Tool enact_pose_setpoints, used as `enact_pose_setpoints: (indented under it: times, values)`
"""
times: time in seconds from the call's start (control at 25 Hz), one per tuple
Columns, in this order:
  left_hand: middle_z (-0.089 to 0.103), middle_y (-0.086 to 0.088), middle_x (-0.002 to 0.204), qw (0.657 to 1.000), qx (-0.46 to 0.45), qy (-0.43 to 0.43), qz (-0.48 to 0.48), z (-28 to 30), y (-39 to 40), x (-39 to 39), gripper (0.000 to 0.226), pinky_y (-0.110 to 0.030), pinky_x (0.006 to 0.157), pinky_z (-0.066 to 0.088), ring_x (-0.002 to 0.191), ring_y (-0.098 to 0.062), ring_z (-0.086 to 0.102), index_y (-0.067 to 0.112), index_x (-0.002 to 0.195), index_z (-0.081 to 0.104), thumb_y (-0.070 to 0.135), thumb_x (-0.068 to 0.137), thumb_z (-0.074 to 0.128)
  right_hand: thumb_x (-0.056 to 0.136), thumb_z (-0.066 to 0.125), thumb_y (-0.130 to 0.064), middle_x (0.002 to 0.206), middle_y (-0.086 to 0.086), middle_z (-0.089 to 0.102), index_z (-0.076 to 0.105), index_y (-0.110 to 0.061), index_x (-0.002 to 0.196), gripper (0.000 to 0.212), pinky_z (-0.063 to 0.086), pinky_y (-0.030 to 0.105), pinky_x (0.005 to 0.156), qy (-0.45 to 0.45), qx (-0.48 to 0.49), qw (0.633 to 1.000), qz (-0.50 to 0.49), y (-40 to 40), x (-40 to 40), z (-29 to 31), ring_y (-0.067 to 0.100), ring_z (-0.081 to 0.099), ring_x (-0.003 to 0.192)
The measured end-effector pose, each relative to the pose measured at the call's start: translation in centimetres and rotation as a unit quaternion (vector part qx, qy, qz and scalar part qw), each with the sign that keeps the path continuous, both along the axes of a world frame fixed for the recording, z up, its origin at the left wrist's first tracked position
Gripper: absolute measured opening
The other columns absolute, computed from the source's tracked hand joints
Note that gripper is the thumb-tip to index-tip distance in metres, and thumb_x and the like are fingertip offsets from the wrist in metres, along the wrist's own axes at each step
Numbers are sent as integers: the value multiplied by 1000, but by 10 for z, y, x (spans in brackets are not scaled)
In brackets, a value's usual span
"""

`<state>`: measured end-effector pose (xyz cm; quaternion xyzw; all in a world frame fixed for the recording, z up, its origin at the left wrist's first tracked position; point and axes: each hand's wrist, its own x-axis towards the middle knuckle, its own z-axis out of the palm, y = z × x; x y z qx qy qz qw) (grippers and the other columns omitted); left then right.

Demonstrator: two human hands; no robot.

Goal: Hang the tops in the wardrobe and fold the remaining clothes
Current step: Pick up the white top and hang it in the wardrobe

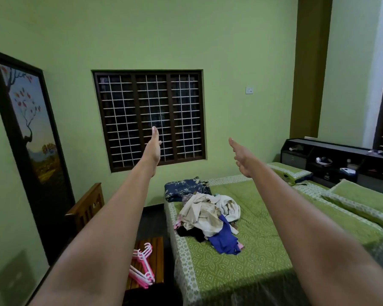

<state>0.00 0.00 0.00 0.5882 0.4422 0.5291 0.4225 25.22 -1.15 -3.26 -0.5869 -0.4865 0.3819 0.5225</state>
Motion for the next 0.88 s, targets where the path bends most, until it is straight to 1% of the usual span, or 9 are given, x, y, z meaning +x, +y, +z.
enact_pose_setpoints:
  times: [0.12,0.24,0.36,0.48,0.64,0.76,0.88]
  values:
    - [24,-5,157,1000,-4,-3,8,0,28,15,72,-50,119,12,146,-27,16,20,152,15,64,95,14,94,34,-62,159,5,14,18,-18,152,75,12,45,119,10,2,1000,-17,31,17,-2,27,16,145]
    - [22,-5,157,1000,-14,2,-3,-8,65,42,70,-49,119,11,146,-26,16,22,152,14,63,96,13,92,36,-64,159,4,16,20,-19,152,76,13,45,119,19,-4,1000,-10,71,40,-12,26,16,145]
    - [23,-4,157,1000,-23,0,6,-16,113,79,71,-48,119,13,145,-26,18,20,152,16,64,96,14,93,36,-63,159,3,16,21,-20,152,75,13,44,119,19,-4,1000,1,121,74,-20,25,16,145]
    - [22,-4,157,999,-34,-6,24,-10,157,116,74,-48,119,13,145,-26,17,20,152,16,66,94,14,93,37,-62,159,3,16,21,-18,151,74,14,42,119,8,-12,1000,10,172,111,-10,25,16,145]
    - [26,-3,156,998,-13,-41,50,3,217,157,73,-50,118,14,145,-26,19,21,152,16,65,95,16,94,37,-61,158,6,17,23,-17,151,74,15,40,119,10,4,1000,27,244,155,16,24,16,145]
    - [28,-2,155,996,-22,-47,68,-1,259,174,73,-49,118,15,144,-25,21,19,151,21,65,95,17,93,37,-61,157,8,21,27,-16,150,73,19,38,118,13,1,999,42,290,170,14,23,21,144]
    - [29,-3,155,994,-23,-51,89,-7,306,184,72,-48,118,16,144,-26,22,18,151,22,64,95,17,92,38,-63,158,8,19,25,-15,150,77,17,39,119,23,-14,998,52,337,180,1,25,17,145]
